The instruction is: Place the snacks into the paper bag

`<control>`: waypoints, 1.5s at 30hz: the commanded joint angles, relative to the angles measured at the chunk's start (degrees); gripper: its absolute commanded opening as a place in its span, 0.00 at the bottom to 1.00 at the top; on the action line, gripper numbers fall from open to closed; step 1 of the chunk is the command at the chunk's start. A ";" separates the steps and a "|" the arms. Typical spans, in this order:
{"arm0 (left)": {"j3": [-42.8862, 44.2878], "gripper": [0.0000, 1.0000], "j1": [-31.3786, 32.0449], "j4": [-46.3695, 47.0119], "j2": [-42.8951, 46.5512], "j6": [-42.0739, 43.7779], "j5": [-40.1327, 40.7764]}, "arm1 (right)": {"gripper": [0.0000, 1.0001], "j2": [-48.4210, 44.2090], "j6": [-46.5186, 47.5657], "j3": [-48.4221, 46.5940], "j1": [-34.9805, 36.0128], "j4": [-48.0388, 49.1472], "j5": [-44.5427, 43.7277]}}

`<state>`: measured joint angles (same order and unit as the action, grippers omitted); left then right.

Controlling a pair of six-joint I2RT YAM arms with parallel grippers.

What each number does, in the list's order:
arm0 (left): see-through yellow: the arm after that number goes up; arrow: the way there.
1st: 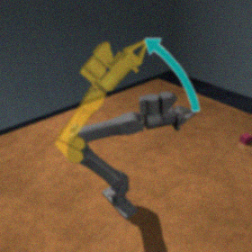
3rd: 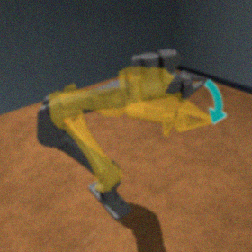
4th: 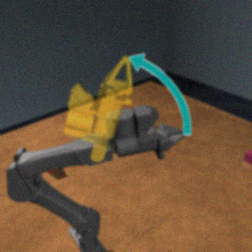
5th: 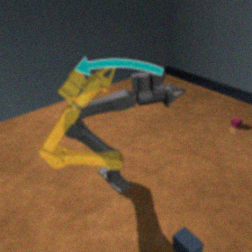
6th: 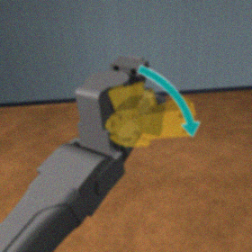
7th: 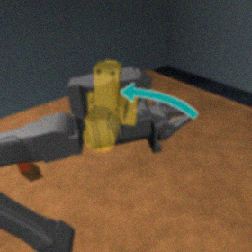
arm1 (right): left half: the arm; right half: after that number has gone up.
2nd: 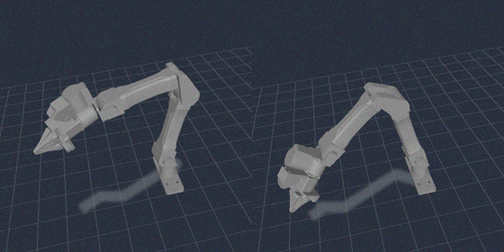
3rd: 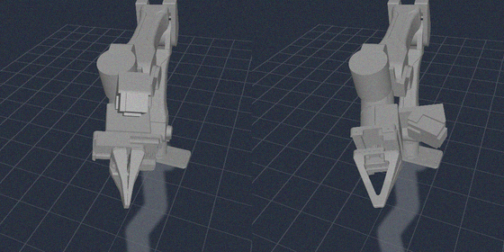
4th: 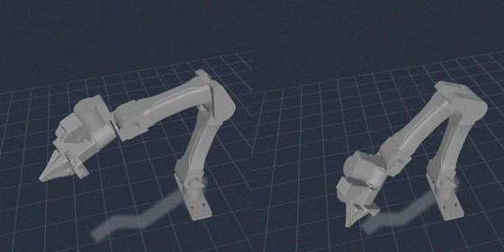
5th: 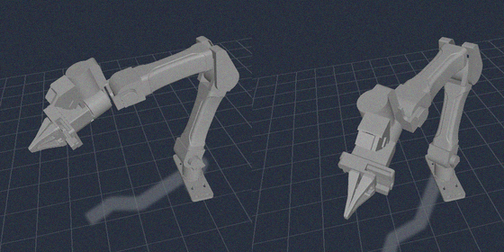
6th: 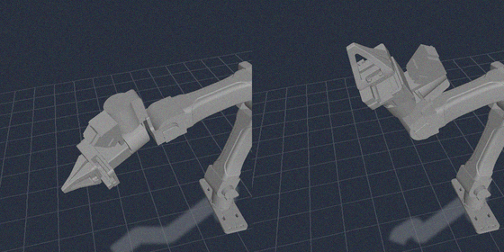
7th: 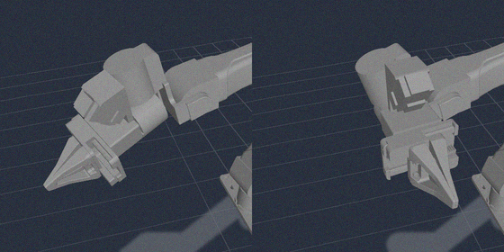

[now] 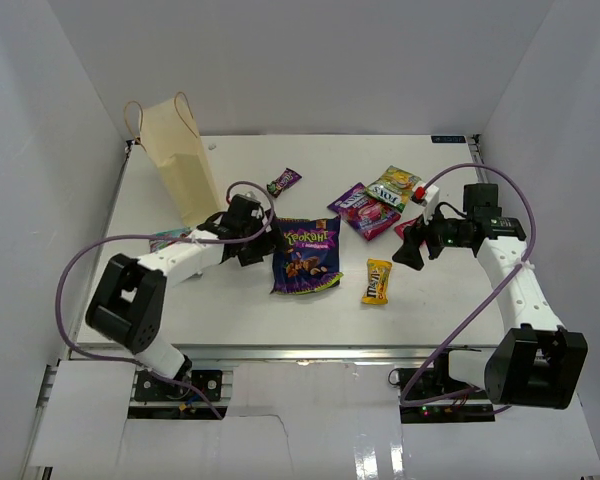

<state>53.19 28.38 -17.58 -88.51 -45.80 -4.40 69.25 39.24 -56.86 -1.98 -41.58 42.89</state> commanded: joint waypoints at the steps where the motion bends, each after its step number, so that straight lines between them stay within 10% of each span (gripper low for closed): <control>1: 6.22 0.95 1.06 1.33 -6.38 3.34 1.77 | 0.90 0.36 0.57 -2.55 -0.57 -0.78 3.16; 11: 3.51 0.91 1.15 10.97 -13.27 6.69 -11.75 | 0.90 0.09 1.01 -0.44 -1.80 -0.78 3.86; 26: 0.68 0.00 1.15 13.47 -3.27 11.33 -9.68 | 0.91 2.82 1.01 -2.38 -2.15 -0.78 6.23; 45: 31.68 0.00 -7.28 -8.60 18.12 21.54 8.18 | 0.91 5.89 0.48 -5.19 -2.50 -0.34 9.66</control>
<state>75.05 23.79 -28.18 -73.67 -26.70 -1.02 74.78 39.44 -59.48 -4.14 -42.02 50.22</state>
